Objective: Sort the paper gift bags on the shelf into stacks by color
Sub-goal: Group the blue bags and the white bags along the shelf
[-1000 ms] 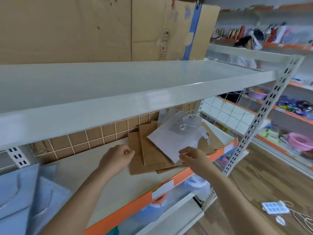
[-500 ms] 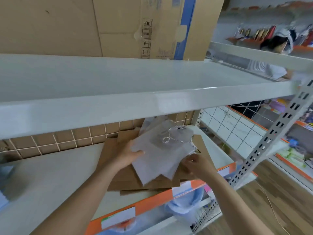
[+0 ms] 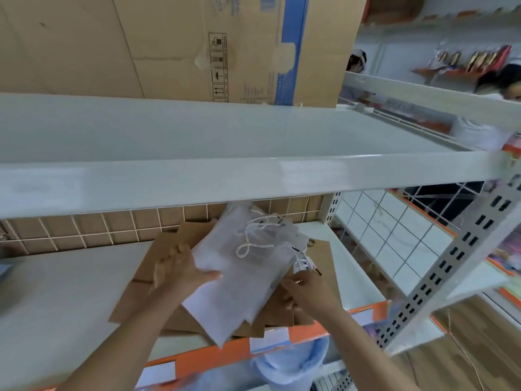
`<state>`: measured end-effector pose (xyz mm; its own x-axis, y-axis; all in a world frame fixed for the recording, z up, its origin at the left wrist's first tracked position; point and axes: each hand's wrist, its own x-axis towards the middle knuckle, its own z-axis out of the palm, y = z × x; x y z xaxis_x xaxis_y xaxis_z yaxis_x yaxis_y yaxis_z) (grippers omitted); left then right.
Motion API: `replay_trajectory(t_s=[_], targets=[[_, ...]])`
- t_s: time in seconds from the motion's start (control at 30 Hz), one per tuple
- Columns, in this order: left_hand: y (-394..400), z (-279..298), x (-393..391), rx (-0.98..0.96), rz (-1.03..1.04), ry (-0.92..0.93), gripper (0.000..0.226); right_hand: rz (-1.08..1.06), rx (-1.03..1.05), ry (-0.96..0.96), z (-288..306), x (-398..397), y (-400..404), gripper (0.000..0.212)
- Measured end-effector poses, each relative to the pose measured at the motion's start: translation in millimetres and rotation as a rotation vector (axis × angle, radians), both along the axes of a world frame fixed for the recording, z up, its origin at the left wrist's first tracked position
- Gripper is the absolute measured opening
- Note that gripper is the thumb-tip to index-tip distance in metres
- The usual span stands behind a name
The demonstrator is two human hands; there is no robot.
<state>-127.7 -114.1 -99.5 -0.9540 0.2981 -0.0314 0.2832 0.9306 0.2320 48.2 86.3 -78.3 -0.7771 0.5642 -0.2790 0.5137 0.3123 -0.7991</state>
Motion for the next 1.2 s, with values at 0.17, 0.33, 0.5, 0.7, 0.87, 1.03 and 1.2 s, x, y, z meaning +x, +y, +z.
replay_trajectory(t_s=[0.17, 0.33, 0.5, 0.7, 0.87, 1.03, 1.2], targets=[[-13, 0, 17, -0.071, 0.051, 0.107, 0.089, 0.017, 0.134, 0.012, 3, -15, -4, 0.014], [-35, 4, 18, 0.495, 0.02, -0.103, 0.046, -0.108, 0.342, 0.108, 2, -22, -9, 0.023], [-71, 21, 15, 1.033, 0.048, -0.229, 0.019, -0.051, 0.336, -0.045, 3, -41, -21, 0.042], [-100, 28, 16, 1.061, 0.153, -0.248, 0.028, -0.025, 0.511, -0.143, -3, -59, -47, 0.092], [-118, 19, 21, 1.007, 0.204, -0.347, 0.025, 0.089, 0.47, -0.112, -3, -70, -59, 0.068], [-141, 17, 16, 1.286, 0.305, -0.399, 0.022, 0.184, 0.593, -0.097, -7, -76, -76, 0.077], [-166, 27, 10, 1.455, 0.384, -0.303, 0.02, 0.32, 0.651, -0.216, -18, -87, -111, 0.091]])
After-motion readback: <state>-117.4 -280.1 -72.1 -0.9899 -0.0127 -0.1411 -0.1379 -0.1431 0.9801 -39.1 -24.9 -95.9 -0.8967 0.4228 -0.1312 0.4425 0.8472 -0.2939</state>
